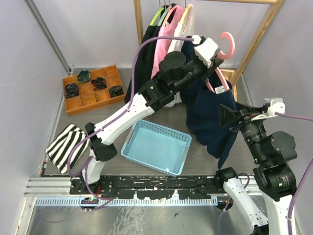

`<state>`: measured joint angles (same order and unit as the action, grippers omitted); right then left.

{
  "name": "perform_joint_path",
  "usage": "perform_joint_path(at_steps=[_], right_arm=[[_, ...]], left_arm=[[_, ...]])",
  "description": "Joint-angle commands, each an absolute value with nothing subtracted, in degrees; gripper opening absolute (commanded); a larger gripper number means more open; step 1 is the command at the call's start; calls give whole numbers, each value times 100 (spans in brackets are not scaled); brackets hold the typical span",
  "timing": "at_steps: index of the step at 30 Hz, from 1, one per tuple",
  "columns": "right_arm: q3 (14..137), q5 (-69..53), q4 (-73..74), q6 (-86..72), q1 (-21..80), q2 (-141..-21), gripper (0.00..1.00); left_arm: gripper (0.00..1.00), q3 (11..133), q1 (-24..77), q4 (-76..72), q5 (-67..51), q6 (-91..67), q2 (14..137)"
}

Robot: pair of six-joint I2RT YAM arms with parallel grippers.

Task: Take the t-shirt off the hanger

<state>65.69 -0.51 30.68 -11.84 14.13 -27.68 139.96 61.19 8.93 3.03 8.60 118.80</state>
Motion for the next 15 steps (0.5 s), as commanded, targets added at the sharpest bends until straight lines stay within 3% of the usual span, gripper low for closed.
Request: perform_joint_path(at_steps=[1, 15], right_arm=[[6651, 69, 3173, -1099, 1432, -2631, 70], [6401, 337, 3855, -1311, 1428, -2014, 68]], left_arm=[[0, 14322, 5953, 649, 512, 686, 11748], [0, 14722, 5796, 922, 409, 738, 11778]])
